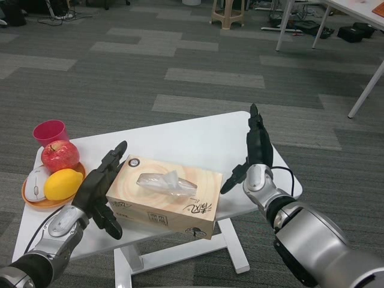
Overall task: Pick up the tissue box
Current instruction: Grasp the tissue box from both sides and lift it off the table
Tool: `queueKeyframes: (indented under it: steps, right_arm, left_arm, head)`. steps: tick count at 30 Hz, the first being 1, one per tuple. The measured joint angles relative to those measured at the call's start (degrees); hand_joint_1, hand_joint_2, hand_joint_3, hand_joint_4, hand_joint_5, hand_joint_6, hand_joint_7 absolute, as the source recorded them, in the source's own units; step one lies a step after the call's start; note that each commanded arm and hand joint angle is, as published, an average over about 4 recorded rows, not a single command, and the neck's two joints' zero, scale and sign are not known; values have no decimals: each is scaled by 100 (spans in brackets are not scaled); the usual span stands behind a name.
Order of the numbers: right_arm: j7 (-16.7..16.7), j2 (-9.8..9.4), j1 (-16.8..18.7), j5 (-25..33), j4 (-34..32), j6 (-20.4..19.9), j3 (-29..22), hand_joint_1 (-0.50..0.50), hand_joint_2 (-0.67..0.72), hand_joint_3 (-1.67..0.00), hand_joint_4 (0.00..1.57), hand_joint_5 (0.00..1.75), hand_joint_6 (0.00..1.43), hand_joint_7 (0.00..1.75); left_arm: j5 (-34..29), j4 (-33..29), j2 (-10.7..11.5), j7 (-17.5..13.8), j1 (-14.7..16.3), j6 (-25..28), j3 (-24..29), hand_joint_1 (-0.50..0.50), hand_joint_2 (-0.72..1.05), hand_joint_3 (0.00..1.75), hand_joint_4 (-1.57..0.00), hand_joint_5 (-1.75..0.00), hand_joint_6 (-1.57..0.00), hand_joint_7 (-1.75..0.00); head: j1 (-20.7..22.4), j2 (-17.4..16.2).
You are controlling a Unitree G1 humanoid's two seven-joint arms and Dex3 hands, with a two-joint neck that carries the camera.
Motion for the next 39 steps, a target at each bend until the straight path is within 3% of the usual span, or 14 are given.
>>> queueKeyframes:
  steps: [3,9,19,29,39]
  right_arm:
    - [44,-98,108,1,-143,-29,-71,-43,72,0,4,0,0,0]
    - [452,-363,920,-1,-771,-167,-629,-42,72,0,3,0,0,0]
    - [820,-693,1716,9,-1375,-910,-954,-42,72,0,1,0,0,0]
    - [976,-782,2426,17,-2221,-1067,-635,-42,71,0,0,0,0,0]
    - [1043,-625,2380,190,-2100,-997,364,-42,66,0,0,0,0,0]
  left_arm:
    - [-1,0,-1,0,-4,-1,-3,50,-55,0,0,-31,0,0]
    - [-30,0,-1,-1,-14,-10,-6,50,-55,0,0,-31,0,0]
    - [-117,0,-4,-2,-1,-36,25,50,-55,0,0,-31,0,0]
    - [-121,1,-10,-3,6,-52,139,50,-55,0,0,-31,0,0]
    - [-121,11,-10,-3,7,-52,173,50,-55,0,0,-31,0,0]
  head:
    - [39,-11]
    - [99,-41]
    - [122,-87]
    - [102,-147]
    - [113,-118]
